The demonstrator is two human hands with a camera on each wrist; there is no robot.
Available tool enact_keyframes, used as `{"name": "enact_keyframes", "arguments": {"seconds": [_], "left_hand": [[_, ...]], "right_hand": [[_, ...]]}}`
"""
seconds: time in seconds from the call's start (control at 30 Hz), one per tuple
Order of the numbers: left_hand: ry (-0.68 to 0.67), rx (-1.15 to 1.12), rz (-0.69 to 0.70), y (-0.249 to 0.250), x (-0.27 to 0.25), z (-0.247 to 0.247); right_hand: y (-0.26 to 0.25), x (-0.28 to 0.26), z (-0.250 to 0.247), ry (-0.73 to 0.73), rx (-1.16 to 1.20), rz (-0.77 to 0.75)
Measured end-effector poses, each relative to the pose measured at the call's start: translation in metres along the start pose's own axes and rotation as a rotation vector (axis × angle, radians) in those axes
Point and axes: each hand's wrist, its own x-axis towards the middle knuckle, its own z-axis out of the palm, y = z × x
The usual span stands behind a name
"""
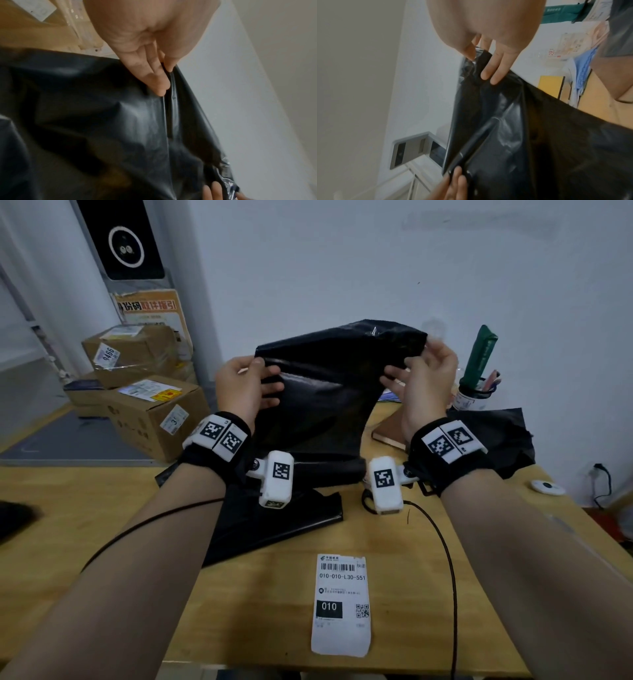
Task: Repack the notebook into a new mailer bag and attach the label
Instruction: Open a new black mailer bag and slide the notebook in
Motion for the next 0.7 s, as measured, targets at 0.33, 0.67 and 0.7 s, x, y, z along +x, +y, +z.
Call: {"name": "enact_keyframes", "arguments": {"seconds": [0.33, 0.67, 0.7], "left_hand": [[0.005, 0.186, 0.251, 0.022, 0.009, -0.012], [-0.399, 0.316, 0.291, 0.029, -0.014, 0.009], [-0.400, 0.274, 0.268, 0.029, -0.017, 0.010]], "right_hand": [[-0.005, -0.018, 0.031, -0.332, -0.510, -0.443], [0.000, -0.018, 0.047, -0.537, -1.096, -0.096], [0.004, -0.015, 0.042, -0.499, -1.025, -0.037]]}}
